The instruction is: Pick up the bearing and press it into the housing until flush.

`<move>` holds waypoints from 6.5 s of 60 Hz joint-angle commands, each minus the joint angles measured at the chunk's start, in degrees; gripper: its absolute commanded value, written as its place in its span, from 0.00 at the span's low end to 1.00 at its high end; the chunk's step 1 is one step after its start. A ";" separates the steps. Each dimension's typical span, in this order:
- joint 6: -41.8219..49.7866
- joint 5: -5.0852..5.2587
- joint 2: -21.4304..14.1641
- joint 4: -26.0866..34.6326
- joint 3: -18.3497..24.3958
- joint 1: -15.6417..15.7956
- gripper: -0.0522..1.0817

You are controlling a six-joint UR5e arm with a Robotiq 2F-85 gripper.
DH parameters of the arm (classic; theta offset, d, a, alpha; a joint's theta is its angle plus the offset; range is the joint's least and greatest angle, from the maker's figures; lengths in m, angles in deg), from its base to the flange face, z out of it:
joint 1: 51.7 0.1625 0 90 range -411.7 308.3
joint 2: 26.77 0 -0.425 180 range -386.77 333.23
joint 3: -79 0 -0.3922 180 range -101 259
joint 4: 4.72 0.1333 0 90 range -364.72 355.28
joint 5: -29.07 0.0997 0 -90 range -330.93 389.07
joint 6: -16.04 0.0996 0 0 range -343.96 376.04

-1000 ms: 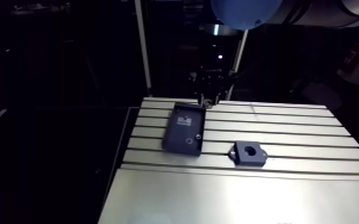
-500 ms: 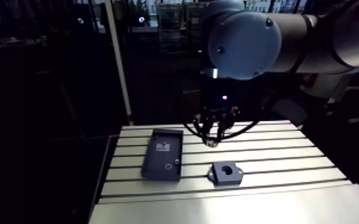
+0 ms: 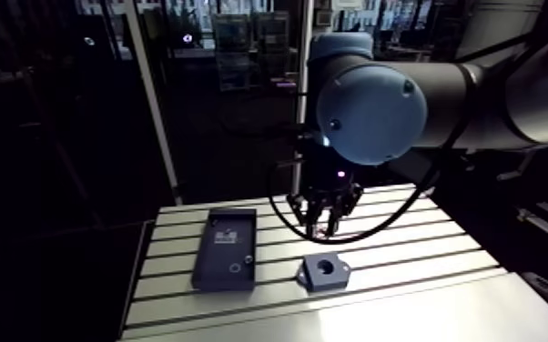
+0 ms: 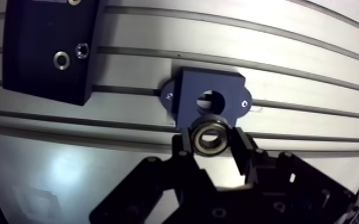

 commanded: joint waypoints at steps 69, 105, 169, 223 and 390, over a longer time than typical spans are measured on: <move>-0.30 0.02 6.45 -5.95 -3.05 -2.05 0.59; -0.55 0.10 8.03 -8.75 -3.41 -2.49 0.59; -0.55 0.10 8.56 -8.77 -4.12 -2.49 0.59; -1.60 0.02 8.56 -8.77 -4.20 -2.93 0.59; -1.43 0.19 9.09 -8.77 -4.11 -2.67 0.59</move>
